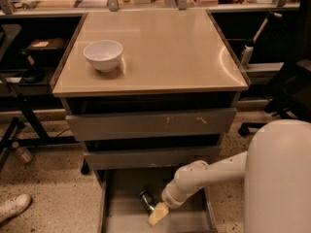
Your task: Pick green can from bottom drawer and place on counter
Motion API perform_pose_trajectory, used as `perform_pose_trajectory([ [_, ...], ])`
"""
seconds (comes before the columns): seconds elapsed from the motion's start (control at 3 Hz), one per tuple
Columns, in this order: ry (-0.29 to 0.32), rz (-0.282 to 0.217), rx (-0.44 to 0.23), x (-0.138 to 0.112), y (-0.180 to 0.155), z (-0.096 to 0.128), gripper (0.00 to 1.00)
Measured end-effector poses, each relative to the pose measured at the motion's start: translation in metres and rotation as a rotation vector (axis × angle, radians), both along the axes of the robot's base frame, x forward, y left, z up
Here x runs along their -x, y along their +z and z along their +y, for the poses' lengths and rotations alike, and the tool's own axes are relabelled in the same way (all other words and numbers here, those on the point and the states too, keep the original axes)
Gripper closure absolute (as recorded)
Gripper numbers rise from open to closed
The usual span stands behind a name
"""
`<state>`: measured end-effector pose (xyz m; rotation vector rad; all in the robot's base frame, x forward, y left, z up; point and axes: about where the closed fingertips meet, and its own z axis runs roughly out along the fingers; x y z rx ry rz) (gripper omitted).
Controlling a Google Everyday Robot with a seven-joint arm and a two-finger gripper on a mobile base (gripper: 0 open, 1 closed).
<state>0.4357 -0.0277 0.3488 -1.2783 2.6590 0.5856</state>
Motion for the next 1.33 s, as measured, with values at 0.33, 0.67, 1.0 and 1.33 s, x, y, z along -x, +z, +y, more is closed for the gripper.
perform_pose_trajectory([
  [0.33, -0.037, -0.009, -0.08, -0.01, -0.039, 0.009, 0.0],
  [0.67, -0.083, 0.006, -0.141, -0.008, -0.081, 0.017, 0.0],
  [1.0, -0.083, 0.006, -0.142, -0.008, -0.081, 0.017, 0.0],
  [1.33, -0.107, -0.002, -0.158, -0.013, -0.101, 0.026, 0.0],
])
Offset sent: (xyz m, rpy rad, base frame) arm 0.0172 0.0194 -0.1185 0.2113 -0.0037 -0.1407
